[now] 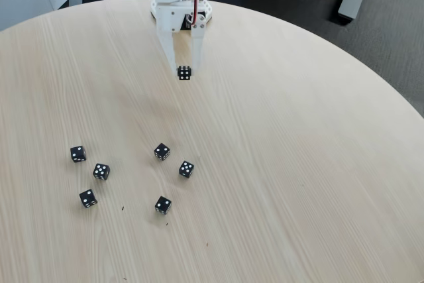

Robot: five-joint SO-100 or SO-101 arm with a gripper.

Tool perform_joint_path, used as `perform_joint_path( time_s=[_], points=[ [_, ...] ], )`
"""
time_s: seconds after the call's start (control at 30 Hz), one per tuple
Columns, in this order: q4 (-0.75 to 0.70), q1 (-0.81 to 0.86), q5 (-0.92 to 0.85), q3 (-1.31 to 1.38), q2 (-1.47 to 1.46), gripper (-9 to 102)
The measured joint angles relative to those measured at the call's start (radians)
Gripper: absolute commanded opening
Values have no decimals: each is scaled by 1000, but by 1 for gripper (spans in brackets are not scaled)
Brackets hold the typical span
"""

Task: Pick up the dice with number 6

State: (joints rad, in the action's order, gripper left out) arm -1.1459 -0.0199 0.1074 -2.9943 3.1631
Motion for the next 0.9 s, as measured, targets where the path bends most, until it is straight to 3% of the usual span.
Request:
perform_joint_path(
  time_s=[0.4, 0.9],
  points=[
    [0, 2, 117, 0, 0, 2],
    [0, 0, 110, 0, 0, 0]
  ],
)
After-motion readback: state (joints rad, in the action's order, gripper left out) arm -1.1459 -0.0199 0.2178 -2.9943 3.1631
